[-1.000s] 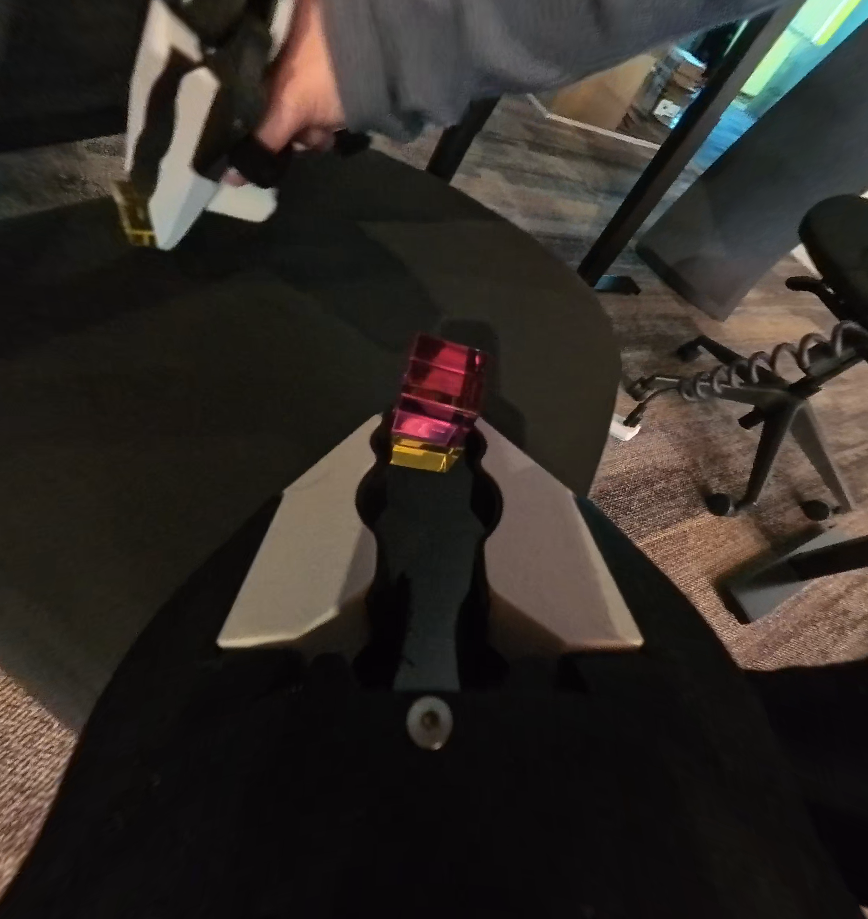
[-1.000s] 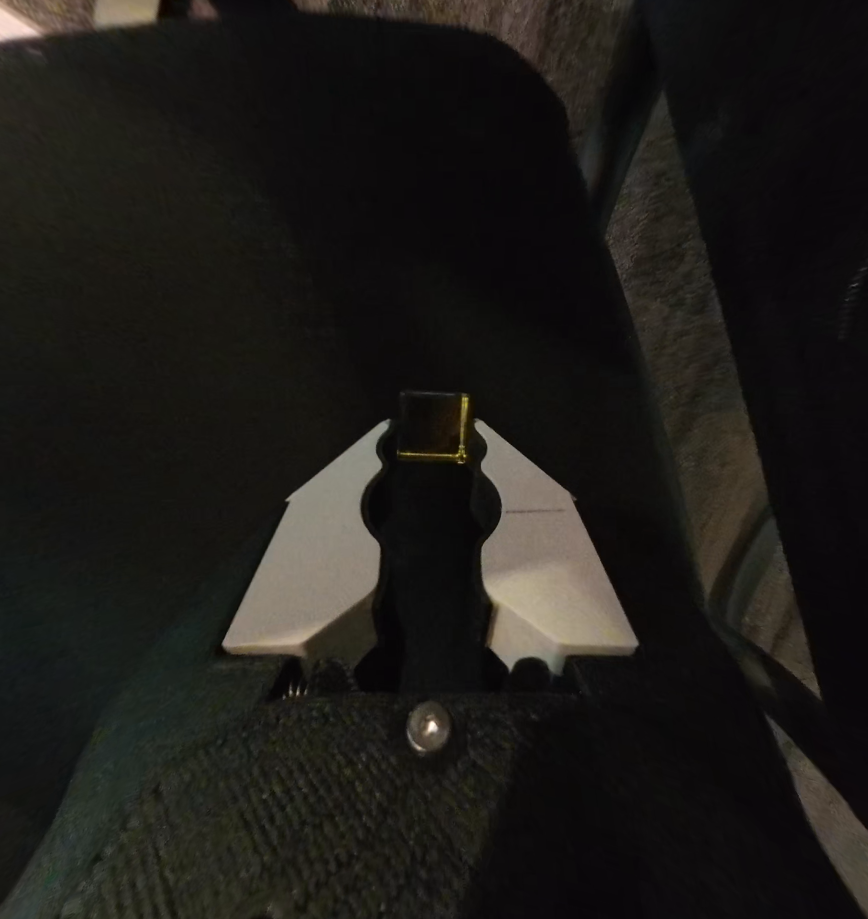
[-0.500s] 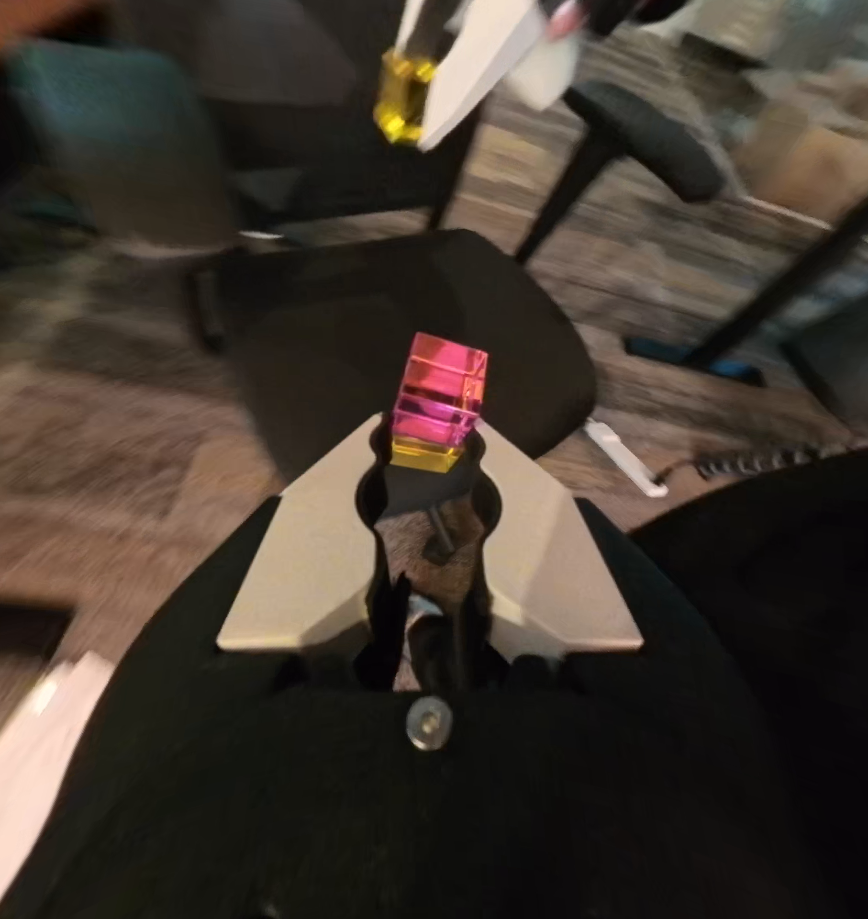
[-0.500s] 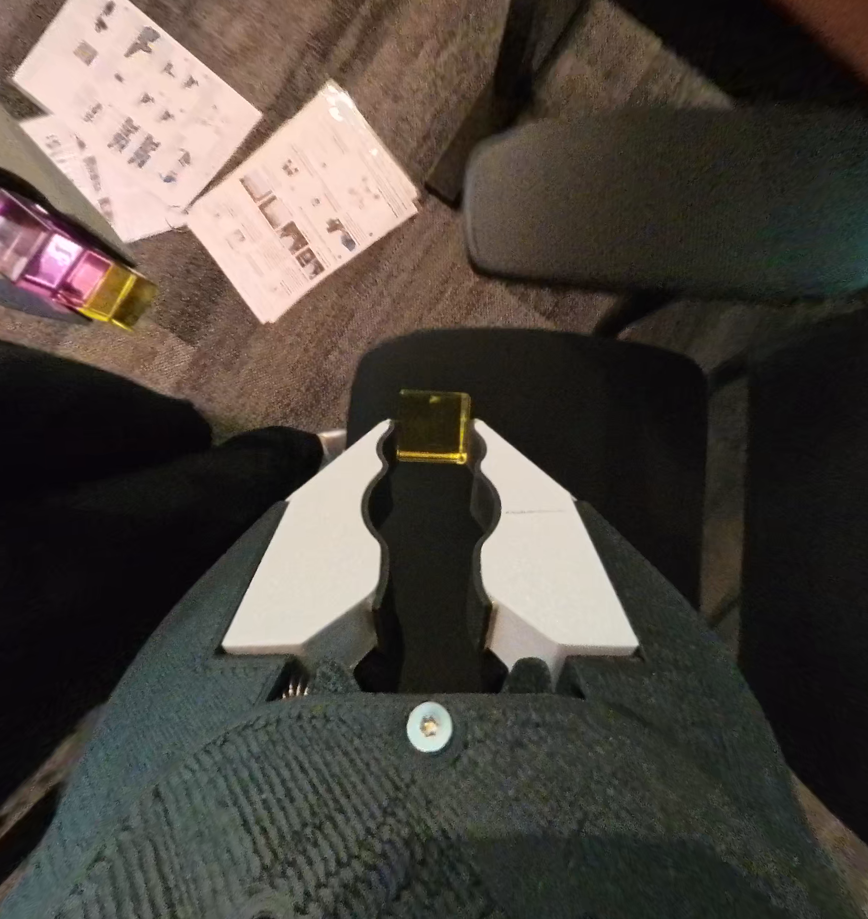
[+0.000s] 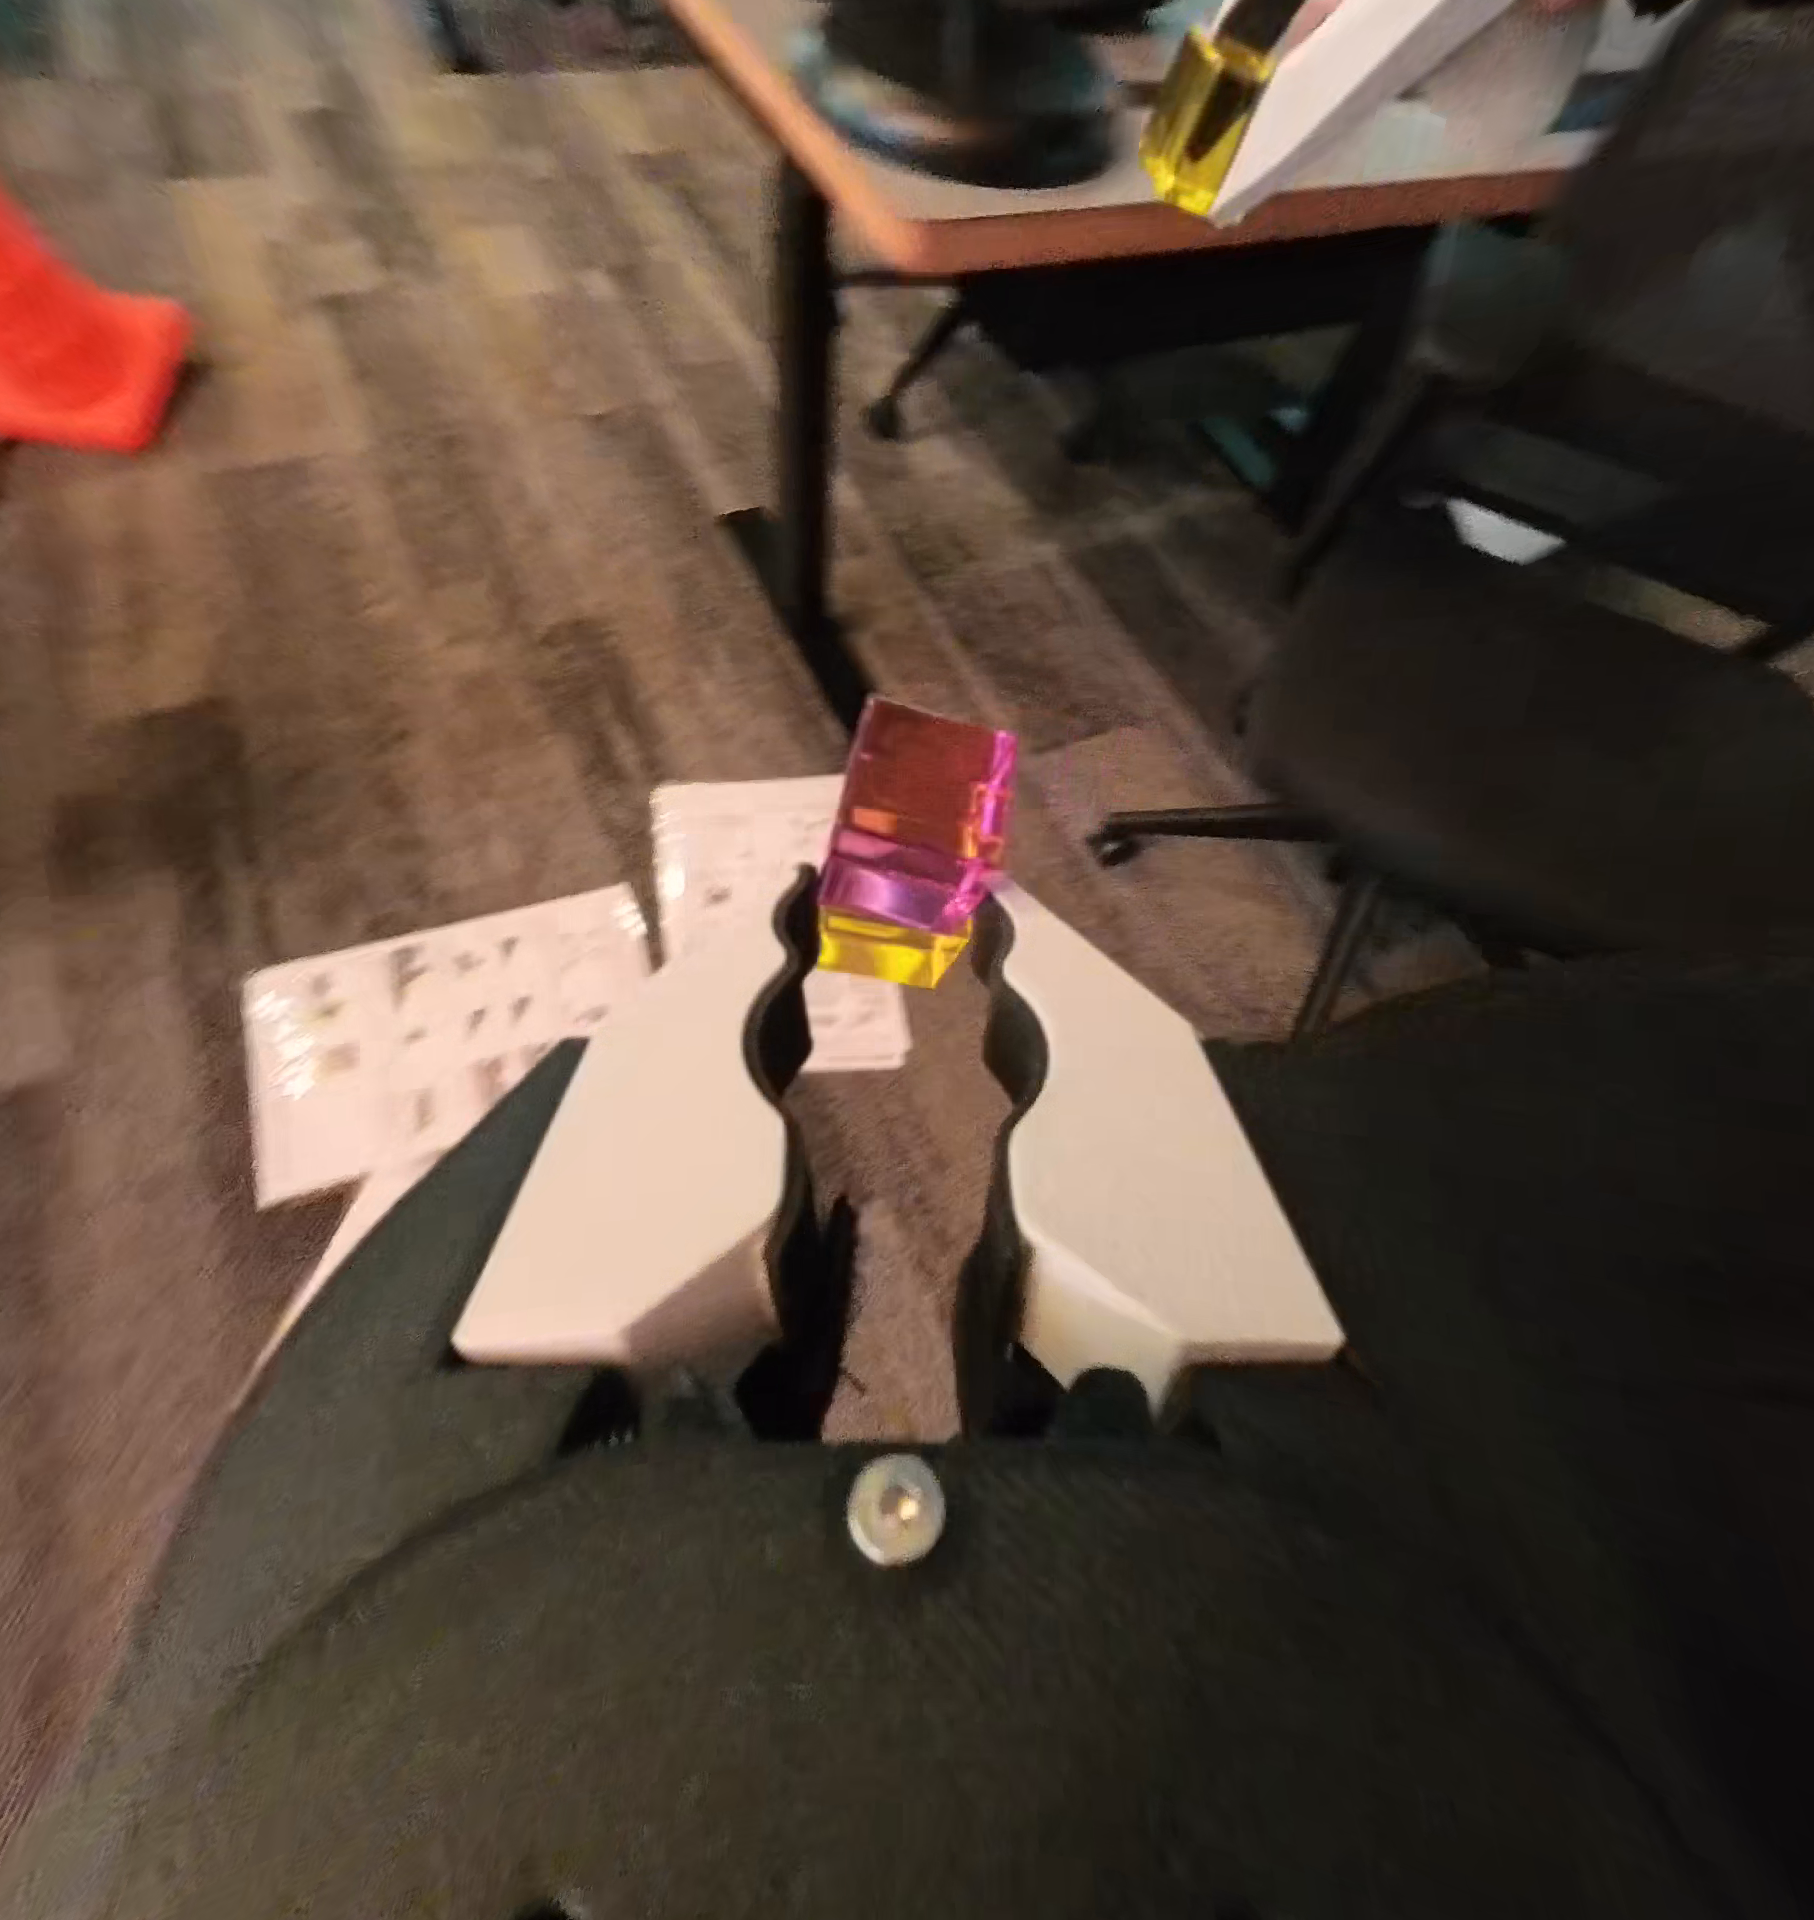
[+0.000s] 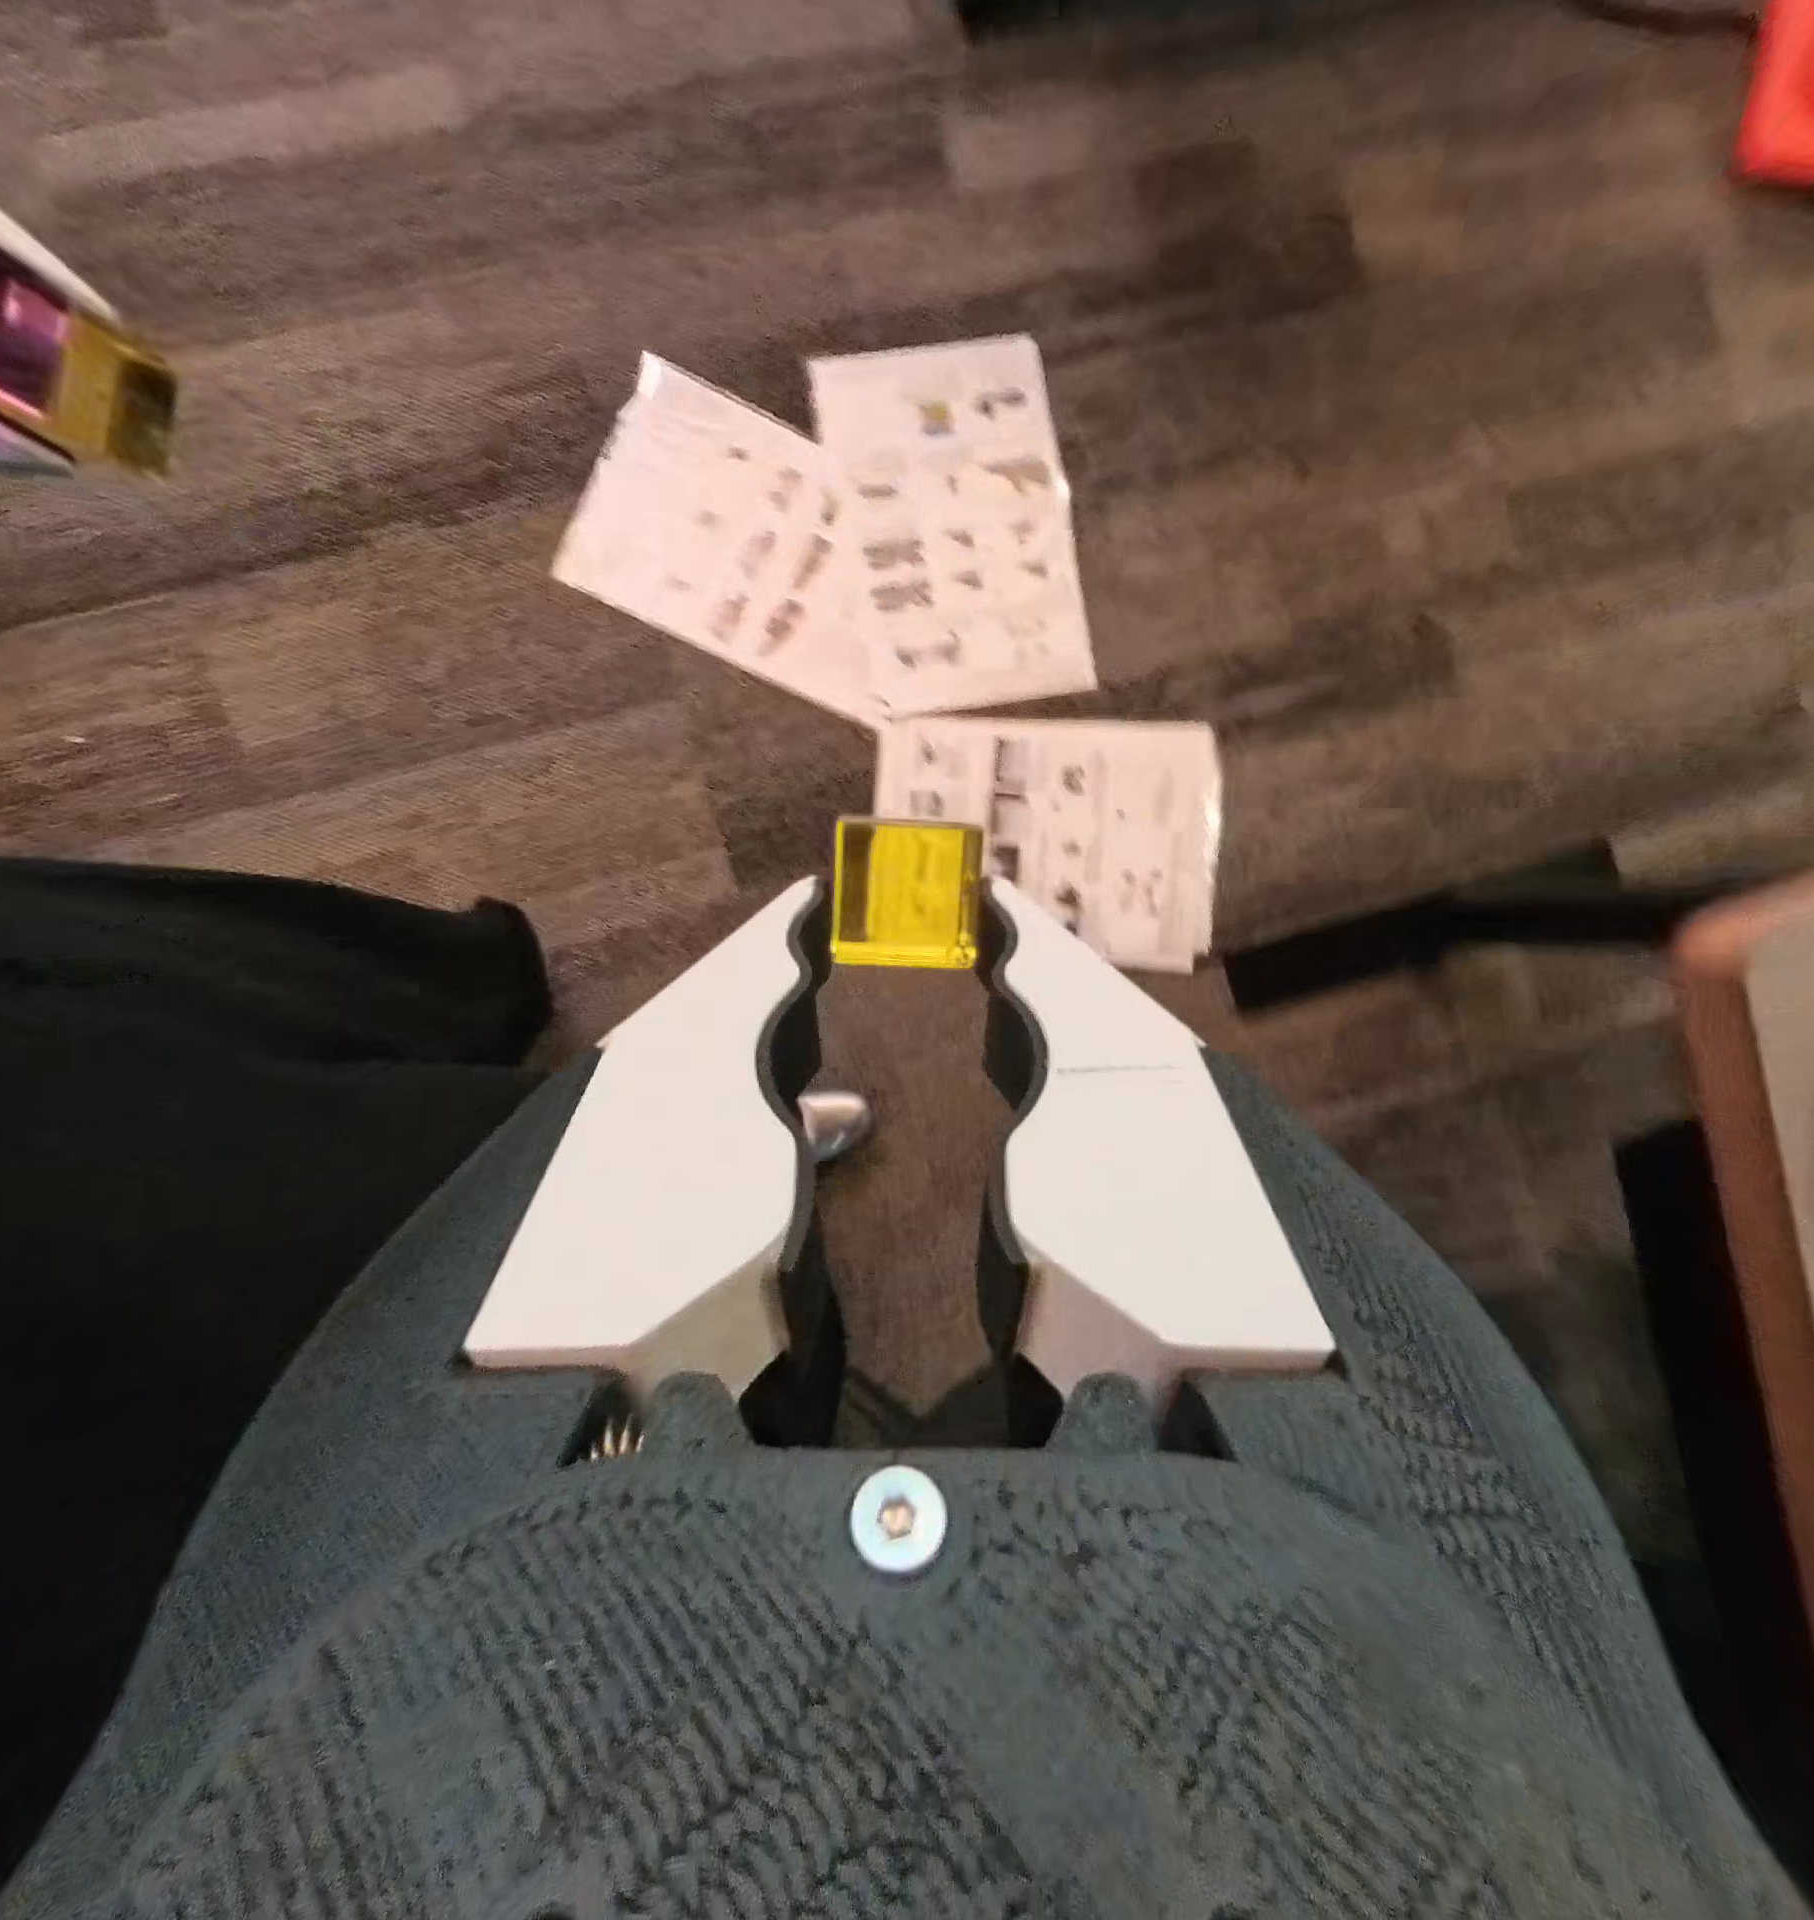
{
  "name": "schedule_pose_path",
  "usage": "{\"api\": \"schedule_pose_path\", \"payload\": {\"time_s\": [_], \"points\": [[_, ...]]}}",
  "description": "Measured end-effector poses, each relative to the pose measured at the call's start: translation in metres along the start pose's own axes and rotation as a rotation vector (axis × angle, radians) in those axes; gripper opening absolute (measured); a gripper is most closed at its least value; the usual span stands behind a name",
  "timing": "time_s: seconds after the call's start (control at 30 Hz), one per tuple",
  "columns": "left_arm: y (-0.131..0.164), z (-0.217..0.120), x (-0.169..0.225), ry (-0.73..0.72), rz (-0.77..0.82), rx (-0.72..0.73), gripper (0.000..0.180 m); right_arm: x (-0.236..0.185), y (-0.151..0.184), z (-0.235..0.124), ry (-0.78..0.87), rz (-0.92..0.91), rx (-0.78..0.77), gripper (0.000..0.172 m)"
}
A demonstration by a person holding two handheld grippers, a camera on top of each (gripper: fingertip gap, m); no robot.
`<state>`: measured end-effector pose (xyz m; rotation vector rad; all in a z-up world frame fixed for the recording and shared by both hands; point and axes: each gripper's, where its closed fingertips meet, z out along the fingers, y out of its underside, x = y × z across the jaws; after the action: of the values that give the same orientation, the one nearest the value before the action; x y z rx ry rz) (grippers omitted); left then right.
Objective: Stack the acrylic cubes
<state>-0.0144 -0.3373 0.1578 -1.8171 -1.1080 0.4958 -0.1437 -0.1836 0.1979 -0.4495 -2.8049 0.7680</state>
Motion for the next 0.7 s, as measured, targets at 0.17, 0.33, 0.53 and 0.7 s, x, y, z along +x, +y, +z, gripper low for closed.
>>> {"api": "schedule_pose_path", "payload": {"time_s": [0.17, 0.33, 0.53, 0.7], "points": [[0.056, -0.129, -0.097, -0.282, -0.142, -0.006, 0.028, -0.092, -0.136, 0.073, -0.154, -0.168, 0.042, 0.027], [0.106, -0.246, -0.183, -0.530, -0.270, 0.017, 0.028, -0.182, -0.269, 0.139, -0.271, -0.345, 0.097, 0.027], [0.170, -0.371, -0.303, -0.784, -0.406, 0.070, 0.029, -0.278, -0.417, 0.226, -0.386, -0.541, 0.120, 0.027], [0.197, -0.470, -0.411, -0.939, -0.429, 0.096, 0.029, -0.348, -0.547, 0.298, -0.493, -0.611, 0.135, 0.027]]}}
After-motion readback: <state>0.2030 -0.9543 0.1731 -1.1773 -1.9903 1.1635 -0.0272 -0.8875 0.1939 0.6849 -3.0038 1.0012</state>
